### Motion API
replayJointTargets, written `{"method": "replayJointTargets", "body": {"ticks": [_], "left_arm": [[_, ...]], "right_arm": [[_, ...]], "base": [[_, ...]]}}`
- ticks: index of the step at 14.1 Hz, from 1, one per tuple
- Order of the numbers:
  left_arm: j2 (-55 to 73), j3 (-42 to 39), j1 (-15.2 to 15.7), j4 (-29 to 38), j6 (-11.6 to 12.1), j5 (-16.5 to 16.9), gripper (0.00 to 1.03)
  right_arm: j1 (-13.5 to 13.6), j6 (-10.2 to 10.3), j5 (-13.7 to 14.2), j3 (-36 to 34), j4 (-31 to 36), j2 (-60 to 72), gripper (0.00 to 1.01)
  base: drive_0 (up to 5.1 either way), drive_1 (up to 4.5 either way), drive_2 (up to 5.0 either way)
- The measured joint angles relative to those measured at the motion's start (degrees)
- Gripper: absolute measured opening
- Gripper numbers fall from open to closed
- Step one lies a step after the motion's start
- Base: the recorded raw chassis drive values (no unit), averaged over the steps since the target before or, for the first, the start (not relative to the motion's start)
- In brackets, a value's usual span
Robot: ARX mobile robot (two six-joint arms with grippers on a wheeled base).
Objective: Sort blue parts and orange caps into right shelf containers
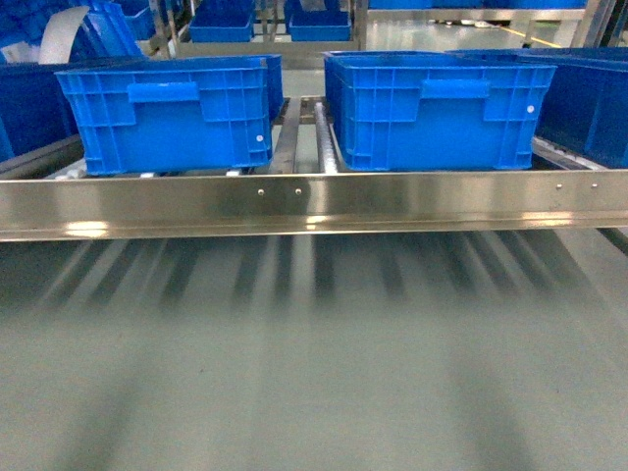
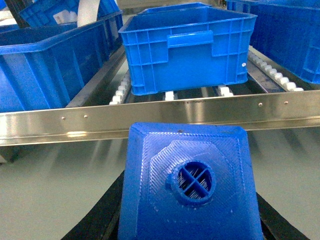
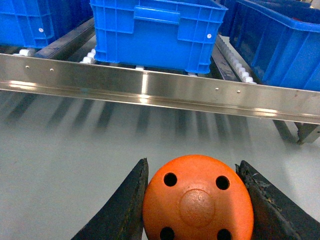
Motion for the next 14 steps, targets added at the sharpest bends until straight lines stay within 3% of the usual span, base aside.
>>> {"method": "replayJointTargets", "body": {"ticks": [12,14], "left_arm": [[0.1,0.0,0.1,-0.3,0.0,-0.1,0.44],[0.2,0.1,0.1,-0.1,0.0,-0.1,0.44]], "right_arm": [[0.0,0.0,0.0,0.0,-0.1,0.0,0.44],[0.0,0.0,0.0,0.0,0.0,0.1,0.44]], "base": [[0.1,4.39,-4.3],[0.0,0.0,0.0]]}}
